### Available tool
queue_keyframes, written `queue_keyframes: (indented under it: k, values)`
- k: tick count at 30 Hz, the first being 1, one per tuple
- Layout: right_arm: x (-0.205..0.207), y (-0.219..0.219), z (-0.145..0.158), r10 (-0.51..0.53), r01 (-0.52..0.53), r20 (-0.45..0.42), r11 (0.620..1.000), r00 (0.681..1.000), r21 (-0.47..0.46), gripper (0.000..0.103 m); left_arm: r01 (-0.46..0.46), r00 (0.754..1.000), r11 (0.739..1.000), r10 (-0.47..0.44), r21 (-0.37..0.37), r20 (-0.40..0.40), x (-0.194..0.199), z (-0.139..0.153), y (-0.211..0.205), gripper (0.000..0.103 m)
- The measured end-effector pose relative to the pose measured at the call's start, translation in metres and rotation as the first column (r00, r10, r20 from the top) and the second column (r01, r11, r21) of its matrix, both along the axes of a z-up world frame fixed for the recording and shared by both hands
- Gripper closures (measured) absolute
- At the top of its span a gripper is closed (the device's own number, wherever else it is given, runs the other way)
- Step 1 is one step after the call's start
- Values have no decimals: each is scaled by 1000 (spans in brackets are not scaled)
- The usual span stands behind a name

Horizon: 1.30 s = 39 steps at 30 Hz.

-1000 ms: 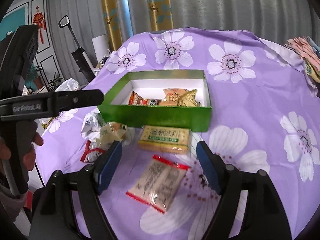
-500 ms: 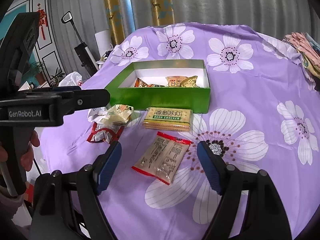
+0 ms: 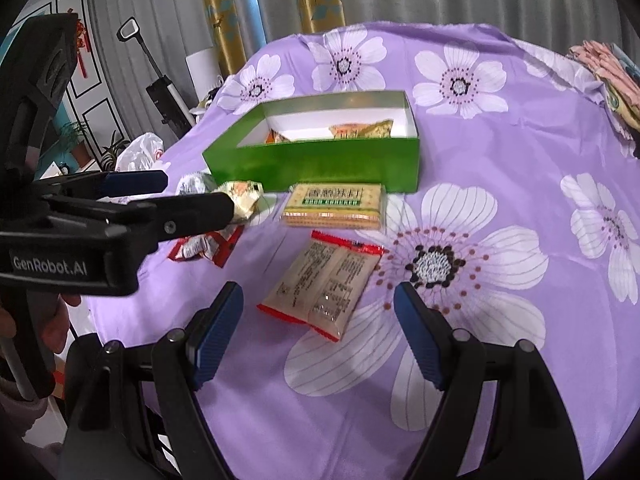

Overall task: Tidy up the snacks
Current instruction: 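Grasp the white red-edged cracker packet with the right gripper, then lift the white packet and carry it over the green box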

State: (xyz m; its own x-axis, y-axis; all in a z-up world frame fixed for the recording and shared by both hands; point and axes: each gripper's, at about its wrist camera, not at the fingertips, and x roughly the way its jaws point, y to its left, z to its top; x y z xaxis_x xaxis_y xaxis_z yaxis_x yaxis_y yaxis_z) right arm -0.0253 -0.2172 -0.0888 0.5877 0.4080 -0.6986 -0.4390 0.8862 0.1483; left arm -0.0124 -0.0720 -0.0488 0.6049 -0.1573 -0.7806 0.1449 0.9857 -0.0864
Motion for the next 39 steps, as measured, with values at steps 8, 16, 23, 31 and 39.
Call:
queue_keyframes:
  k: [8,16,23,31,39]
  values:
    - [4,6,-19,40,-41,-38,999,998,-31,25,46,988,993,-62,-111,-140,5,-42,0,7]
    - [16,10,-34,59,-61,-63,998,996,-28,27,73,978,969,-117,-237,-175,19,-56,-6,7]
    - [29,9,-45,54,-56,-95,998,994,-22,29,84,970,962,-138,-260,-198,31,-64,-12,12]
    - [36,14,-48,75,-76,-88,997,993,-12,38,78,971,961,-133,-264,-200,36,-68,-8,34]
    - [37,20,-49,78,-80,-73,997,994,-15,58,77,970,956,-138,-283,-202,35,-69,-9,45]
